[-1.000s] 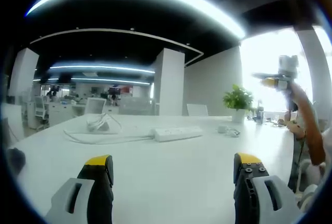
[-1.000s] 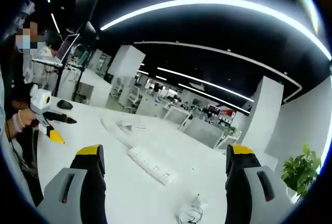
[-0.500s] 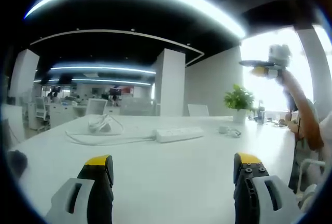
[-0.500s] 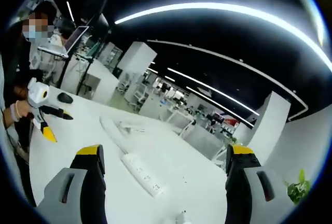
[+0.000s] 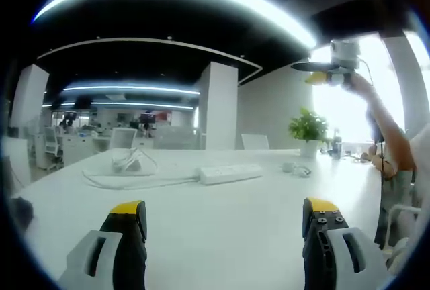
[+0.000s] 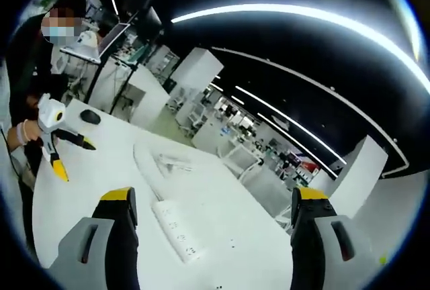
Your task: Straighten the power strip on the desk, plug the charger into it
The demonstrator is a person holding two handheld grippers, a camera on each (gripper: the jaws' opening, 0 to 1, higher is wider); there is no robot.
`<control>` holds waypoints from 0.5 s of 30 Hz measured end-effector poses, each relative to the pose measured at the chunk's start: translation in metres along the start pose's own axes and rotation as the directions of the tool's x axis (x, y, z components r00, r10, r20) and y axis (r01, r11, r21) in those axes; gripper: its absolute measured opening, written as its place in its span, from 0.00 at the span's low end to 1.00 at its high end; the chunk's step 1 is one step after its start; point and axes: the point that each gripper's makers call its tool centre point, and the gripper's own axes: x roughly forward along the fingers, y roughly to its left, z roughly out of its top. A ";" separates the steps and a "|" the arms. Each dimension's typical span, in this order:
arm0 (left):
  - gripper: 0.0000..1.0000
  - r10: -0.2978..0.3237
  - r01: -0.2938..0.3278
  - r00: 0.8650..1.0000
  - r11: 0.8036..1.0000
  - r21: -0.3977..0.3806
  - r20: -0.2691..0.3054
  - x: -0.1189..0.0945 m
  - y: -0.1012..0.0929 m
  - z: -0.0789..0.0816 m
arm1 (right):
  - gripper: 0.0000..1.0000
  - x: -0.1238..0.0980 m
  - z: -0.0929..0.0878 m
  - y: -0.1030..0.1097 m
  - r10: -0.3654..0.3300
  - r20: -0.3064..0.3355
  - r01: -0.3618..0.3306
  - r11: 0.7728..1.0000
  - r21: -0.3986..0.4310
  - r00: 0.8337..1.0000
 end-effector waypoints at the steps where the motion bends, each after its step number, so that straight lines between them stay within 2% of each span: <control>1: 0.99 0.000 0.000 1.000 1.000 0.000 0.000 0.000 0.000 0.000 | 0.94 0.003 0.001 -0.001 0.014 -0.002 -0.014 1.000 -0.002 1.000; 3: 0.99 -0.001 0.001 1.000 1.000 0.001 0.001 0.000 0.000 0.001 | 0.94 0.009 0.000 -0.002 0.043 -0.015 -0.044 0.999 -0.013 0.999; 10: 0.99 -0.004 0.004 1.000 1.000 0.001 -0.001 -0.001 -0.002 0.001 | 0.93 0.025 -0.008 -0.010 0.069 -0.071 -0.071 0.997 -0.028 0.995; 15: 0.99 -0.007 0.007 1.000 1.000 0.003 -0.003 -0.001 -0.002 0.000 | 0.93 0.036 -0.022 -0.013 0.096 -0.139 -0.103 0.994 -0.040 0.986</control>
